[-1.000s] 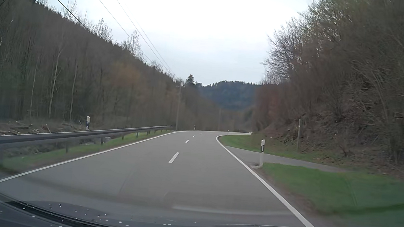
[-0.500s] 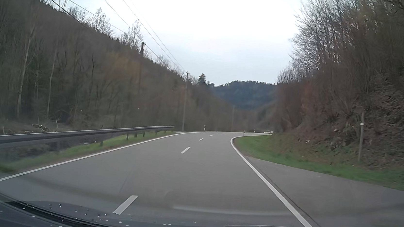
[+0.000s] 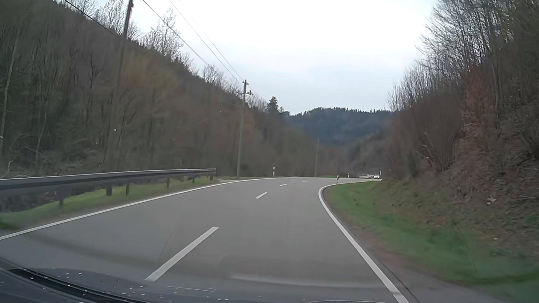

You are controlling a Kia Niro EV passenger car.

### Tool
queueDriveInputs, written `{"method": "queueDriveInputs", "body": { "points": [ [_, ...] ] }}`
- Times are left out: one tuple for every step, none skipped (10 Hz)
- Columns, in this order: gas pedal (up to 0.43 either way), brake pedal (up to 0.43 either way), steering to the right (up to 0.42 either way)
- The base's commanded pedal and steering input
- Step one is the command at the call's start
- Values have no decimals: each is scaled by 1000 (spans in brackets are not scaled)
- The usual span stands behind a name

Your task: Follow the waypoints while adhering to traffic rules and regulations

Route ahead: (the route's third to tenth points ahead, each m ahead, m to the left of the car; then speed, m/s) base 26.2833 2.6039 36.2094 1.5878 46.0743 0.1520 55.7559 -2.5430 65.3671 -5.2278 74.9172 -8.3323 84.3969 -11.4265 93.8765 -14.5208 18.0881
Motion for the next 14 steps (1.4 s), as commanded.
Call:
{"method": "queueDriveInputs", "body": {
  "points": [
    [0,0,0],
    [0,0,3],
    [0,0,3],
    [0,0,5],
    [0,0,11],
    [0,0,15],
    [0,0,18],
    [0,0,21],
    [0,0,24],
    [0,0,27],
    [0,0,31],
    [0,0,34],
    [0,0,35],
    [0,0,37]
  ]
}}
